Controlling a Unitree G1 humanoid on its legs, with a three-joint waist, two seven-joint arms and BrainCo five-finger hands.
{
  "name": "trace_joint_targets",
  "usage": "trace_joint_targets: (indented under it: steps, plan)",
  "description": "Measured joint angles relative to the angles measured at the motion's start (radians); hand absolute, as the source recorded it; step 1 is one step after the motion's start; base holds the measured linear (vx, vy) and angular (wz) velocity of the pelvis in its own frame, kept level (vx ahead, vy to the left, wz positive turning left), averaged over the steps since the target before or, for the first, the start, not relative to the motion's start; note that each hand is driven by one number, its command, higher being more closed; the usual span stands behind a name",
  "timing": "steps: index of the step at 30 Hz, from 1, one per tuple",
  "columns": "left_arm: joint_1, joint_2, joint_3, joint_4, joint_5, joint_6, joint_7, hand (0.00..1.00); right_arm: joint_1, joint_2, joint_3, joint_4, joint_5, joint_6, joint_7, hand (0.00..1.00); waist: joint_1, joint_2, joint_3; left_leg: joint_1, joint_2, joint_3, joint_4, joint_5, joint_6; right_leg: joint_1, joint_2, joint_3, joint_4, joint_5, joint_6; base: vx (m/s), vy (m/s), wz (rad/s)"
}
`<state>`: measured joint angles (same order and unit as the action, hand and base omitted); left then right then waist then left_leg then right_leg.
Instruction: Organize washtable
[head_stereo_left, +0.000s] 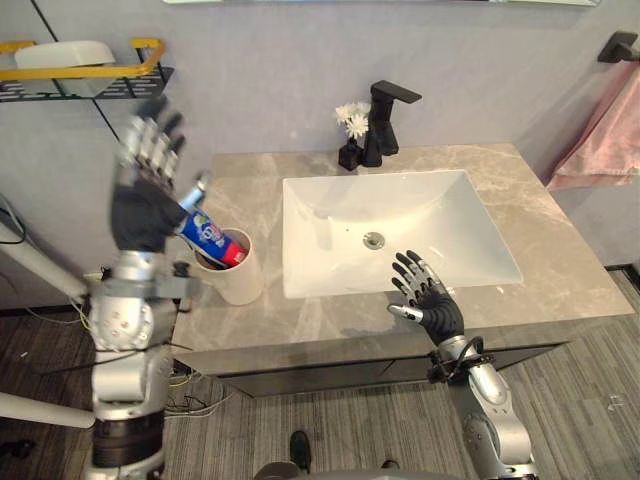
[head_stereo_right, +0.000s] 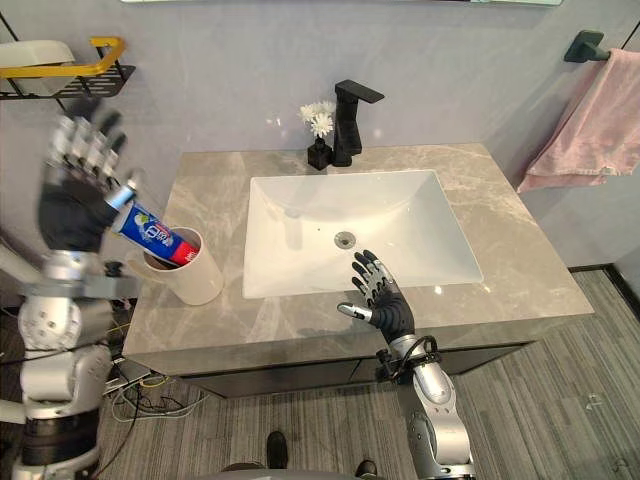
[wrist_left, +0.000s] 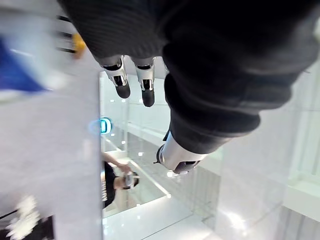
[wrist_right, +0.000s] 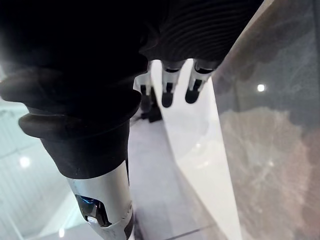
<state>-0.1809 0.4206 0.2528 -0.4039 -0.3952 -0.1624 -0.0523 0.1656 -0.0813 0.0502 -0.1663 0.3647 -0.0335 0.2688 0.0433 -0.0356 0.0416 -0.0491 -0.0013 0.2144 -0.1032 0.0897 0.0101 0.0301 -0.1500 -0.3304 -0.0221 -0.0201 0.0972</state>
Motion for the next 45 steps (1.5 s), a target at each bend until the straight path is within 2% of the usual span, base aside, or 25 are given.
trace_joint_targets:
  steps: [2, 4, 5, 9, 11, 15, 17, 18, 19, 21, 22, 23, 25, 28, 31, 35, 39, 45]
  plan:
    - [-0.046, 0.044, 0.039, -0.015, -0.031, -0.022, 0.015, 0.0, -0.001, -0.01, 0.001, 0.001, 0.0, 0.0, 0.002, 0.0, 0.002, 0.008, -0.001, 0.004, -0.001, -0.003, 0.0, 0.0, 0.0, 0.004, -0.001, -0.002, 0.0, 0.0, 0.0, 0.01, 0.007, 0.02]
    - [-0.087, 0.088, 0.085, -0.042, -0.064, -0.066, 0.038, 0.0, 0.0, -0.011, 0.002, 0.005, 0.001, 0.0, 0.008, 0.0, 0.002, 0.02, -0.005, 0.004, -0.001, -0.009, 0.0, 0.0, 0.0, 0.006, -0.001, -0.006, 0.0, -0.001, -0.001, 0.0, 0.007, 0.02]
    - [-0.093, 0.099, 0.097, -0.047, -0.069, -0.074, 0.041, 1.0, 0.0, -0.012, 0.002, 0.005, 0.001, -0.001, 0.013, 0.0, 0.002, 0.023, -0.005, 0.005, -0.001, -0.011, 0.0, 0.0, 0.0, 0.008, -0.001, -0.007, 0.0, -0.002, -0.004, 0.01, 0.01, 0.06]
    - [-0.116, 0.146, 0.179, -0.091, -0.073, -0.128, 0.075, 1.0, 0.007, -0.021, 0.001, 0.005, 0.006, -0.002, 0.02, 0.0, 0.011, 0.04, -0.012, 0.01, 0.0, -0.022, 0.0, 0.0, 0.0, 0.019, 0.002, -0.021, -0.002, -0.008, -0.012, 0.01, 0.002, 0.07]
    - [-0.113, 0.146, 0.208, -0.104, -0.073, -0.148, 0.08, 1.0, 0.03, -0.025, -0.001, 0.005, 0.011, -0.006, 0.021, 0.0, 0.028, 0.044, -0.016, 0.01, 0.001, -0.025, 0.0, 0.001, 0.0, 0.022, 0.003, -0.023, -0.005, -0.007, -0.011, 0.01, 0.0, 0.02]
    - [-0.024, 0.129, 0.288, -0.147, -0.072, -0.164, 0.08, 1.0, 0.043, -0.021, 0.0, 0.005, 0.011, -0.007, 0.033, 0.0, 0.026, 0.044, -0.021, 0.014, -0.001, -0.037, 0.0, 0.001, -0.001, 0.035, 0.004, -0.033, -0.013, -0.007, -0.01, 0.03, 0.004, 0.07]
    - [0.073, 0.054, 0.3, -0.197, -0.069, -0.165, 0.076, 1.0, 0.059, -0.007, -0.001, 0.005, 0.011, -0.009, 0.034, 0.0, 0.028, 0.042, -0.029, 0.014, -0.003, -0.042, 0.0, 0.001, -0.001, 0.038, 0.004, -0.039, -0.015, -0.007, -0.01, 0.03, 0.012, 0.09]
    - [0.143, -0.017, 0.296, -0.228, -0.068, -0.165, 0.072, 1.0, 0.07, -0.002, -0.002, 0.005, 0.011, -0.009, 0.035, 0.0, 0.027, 0.042, -0.03, 0.014, -0.004, -0.048, 0.0, 0.001, -0.001, 0.042, 0.004, -0.046, -0.015, -0.007, -0.01, 0.02, 0.01, 0.12]
    - [0.18, -0.054, 0.29, -0.241, -0.069, -0.164, 0.064, 1.0, 0.074, 0.002, -0.003, 0.005, 0.01, -0.009, 0.035, 0.0, 0.028, 0.042, -0.031, 0.014, -0.004, -0.049, 0.0, 0.001, -0.001, 0.042, 0.004, -0.047, -0.015, -0.007, -0.01, 0.01, 0.011, 0.09]
    - [0.309, -0.18, 0.201, -0.268, -0.087, -0.151, 0.031, 1.0, 0.077, 0.022, -0.003, 0.004, 0.01, -0.009, 0.036, 0.0, 0.029, 0.041, -0.031, 0.014, -0.004, -0.054, 0.0, 0.001, -0.001, 0.044, 0.004, -0.051, -0.014, -0.008, -0.01, 0.0, 0.017, 0.08]
    - [0.381, -0.239, 0.112, -0.273, -0.102, -0.134, 0.008, 1.0, 0.077, 0.036, -0.002, 0.004, 0.008, -0.009, 0.036, 0.0, 0.029, 0.04, -0.032, 0.013, -0.006, -0.06, 0.0, 0.001, -0.001, 0.046, -0.002, -0.056, -0.014, -0.01, -0.011, 0.0, 0.023, 0.12]
    - [0.414, -0.264, 0.063, -0.272, -0.104, -0.119, -0.006, 1.0, 0.076, 0.039, -0.002, 0.004, 0.008, -0.009, 0.036, 0.0, 0.029, 0.039, -0.032, 0.012, -0.007, -0.062, 0.0, 0.001, -0.001, 0.047, -0.004, -0.059, -0.013, -0.014, -0.011, -0.01, 0.042, 0.16]
    - [0.522, -0.337, -0.111, -0.269, -0.103, -0.066, -0.058, 1.0, 0.077, 0.056, 0.001, 0.004, 0.0, -0.009, 0.036, 0.0, 0.026, 0.038, -0.032, 0.008, -0.009, -0.069, 0.0, -0.001, -0.004, 0.046, -0.008, -0.069, -0.008, -0.021, -0.001, -0.02, 0.045, 0.13]
    - [0.566, -0.374, -0.228, -0.224, -0.103, -0.029, -0.103, 1.0, 0.076, 0.065, 0.009, 0.004, -0.015, -0.008, 0.036, 0.0, 0.028, 0.037, -0.031, 0.007, -0.01, -0.073, -0.001, -0.001, -0.005, 0.044, -0.011, -0.075, -0.001, -0.027, 0.001, 0.0, 0.021, 0.08]
    - [0.566, -0.378, -0.253, -0.151, -0.101, 0.005, -0.123, 1.0, 0.074, 0.073, 0.033, 0.004, -0.023, -0.007, 0.036, 0.0, 0.026, 0.033, -0.029, 0.0, -0.01, -0.073, 0.0, 0.0, -0.005, 0.037, -0.011, -0.076, 0.0, -0.028, 0.002, 0.01, 0.003, 0.0]
    - [0.526, -0.373, -0.283, -0.027, -0.062, 0.045, -0.123, 1.0, 0.061, 0.075, 0.04, 0.004, -0.023, -0.004, 0.031, 0.0, 0.025, 0.011, -0.018, -0.006, -0.009, -0.068, 0.004, 0.003, -0.001, 0.032, -0.01, -0.076, 0.001, -0.023, 0.008, 0.06, 0.003, -0.01]
    - [0.486, -0.367, -0.291, 0.033, -0.016, 0.057, -0.122, 1.0, 0.048, 0.074, 0.04, 0.004, -0.022, -0.003, 0.017, 0.0, 0.025, -0.002, -0.019, -0.01, -0.007, -0.048, 0.006, 0.002, 0.0, 0.018, -0.01, -0.056, 0.002, -0.023, 0.009, 0.06, 0.002, -0.13]
    - [0.414, -0.361, -0.29, 0.095, 0.027, 0.065, -0.121, 1.0, 0.032, 0.074, 0.038, 0.004, -0.022, -0.002, 0.011, 0.0, 0.022, -0.004, -0.015, -0.009, -0.001, -0.024, 0.005, -0.003, -0.002, 0.008, -0.008, -0.037, 0.005, -0.023, 0.009, 0.02, 0.01, -0.11]
